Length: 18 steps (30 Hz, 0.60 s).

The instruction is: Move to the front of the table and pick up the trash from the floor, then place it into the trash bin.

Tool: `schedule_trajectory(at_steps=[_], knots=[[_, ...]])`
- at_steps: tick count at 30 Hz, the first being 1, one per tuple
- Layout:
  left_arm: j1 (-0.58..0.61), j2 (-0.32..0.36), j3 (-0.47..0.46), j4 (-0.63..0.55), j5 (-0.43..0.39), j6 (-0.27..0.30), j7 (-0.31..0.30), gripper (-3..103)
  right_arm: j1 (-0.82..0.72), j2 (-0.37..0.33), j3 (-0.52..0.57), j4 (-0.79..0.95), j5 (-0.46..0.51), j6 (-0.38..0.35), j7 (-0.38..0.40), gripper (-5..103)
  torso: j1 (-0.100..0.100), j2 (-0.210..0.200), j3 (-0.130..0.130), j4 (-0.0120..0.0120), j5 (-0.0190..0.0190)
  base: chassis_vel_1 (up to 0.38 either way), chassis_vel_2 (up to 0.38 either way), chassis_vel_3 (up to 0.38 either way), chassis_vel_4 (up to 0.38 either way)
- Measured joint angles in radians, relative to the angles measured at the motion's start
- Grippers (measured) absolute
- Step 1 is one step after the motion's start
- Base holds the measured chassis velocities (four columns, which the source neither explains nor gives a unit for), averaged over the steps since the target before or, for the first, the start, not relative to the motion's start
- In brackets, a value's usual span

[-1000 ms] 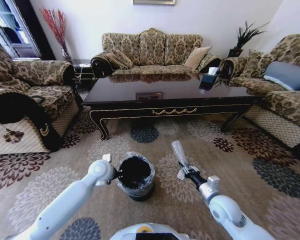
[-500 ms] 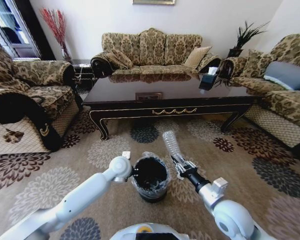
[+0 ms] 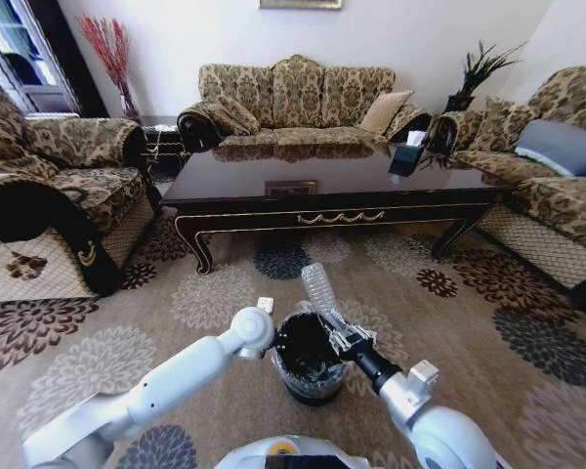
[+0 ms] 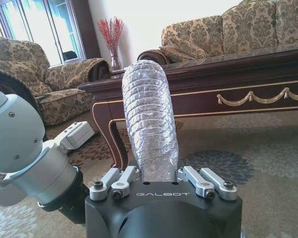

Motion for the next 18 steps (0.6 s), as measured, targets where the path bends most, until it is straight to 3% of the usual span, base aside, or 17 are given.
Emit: schedule_trajectory(at_steps=[2,4,7,9,11,17,18], knots=[[0.000,0.000,0.000,0.001,0.000,0.000,-0.001,0,0.000,0.001,-0.001,-0.002,-0.002,0.000,0.000,25,0.000,0.000,0.000,0.0001,0.0000,0.000,0.000,0.000,0.000],[0.000,-0.001,0.001,0.001,0.000,0.000,-0.001,0,-0.001,0.009,-0.005,-0.008,-0.004,0.000,0.000,35,0.000,0.000,0.000,0.0003,0.0000,0.000,0.000,0.000,0.000],[0.002,0.000,0.001,0.000,0.001,0.000,-0.002,0,-0.007,0.014,-0.007,-0.007,-0.003,0.000,-0.001,41,0.000,0.000,0.000,0.0002,0.0000,0.000,0.000,0.000,0.000],[0.006,0.005,0.000,-0.005,0.000,0.000,-0.003,0,-0.009,0.019,-0.013,-0.009,-0.007,0.001,-0.001,57,0.000,0.000,0.000,0.0002,0.0000,0.000,0.000,0.000,0.000],[0.007,0.007,0.000,-0.007,0.000,0.000,-0.004,0,-0.009,0.020,-0.014,-0.010,-0.007,0.001,-0.001,57,0.000,0.000,0.000,0.0002,0.0000,0.000,0.000,0.000,0.000],[0.021,0.016,-0.018,-0.012,0.001,0.000,-0.006,0,-0.008,0.024,-0.018,-0.014,-0.011,0.003,-0.004,84,0.000,0.000,0.000,0.0003,0.0000,0.000,0.000,0.000,0.000],[0.021,0.016,-0.018,-0.012,0.001,0.000,-0.006,0,-0.008,0.024,-0.018,-0.014,-0.011,0.003,-0.004,84,0.000,0.000,0.000,0.0003,0.0000,0.000,0.000,0.000,0.000]])
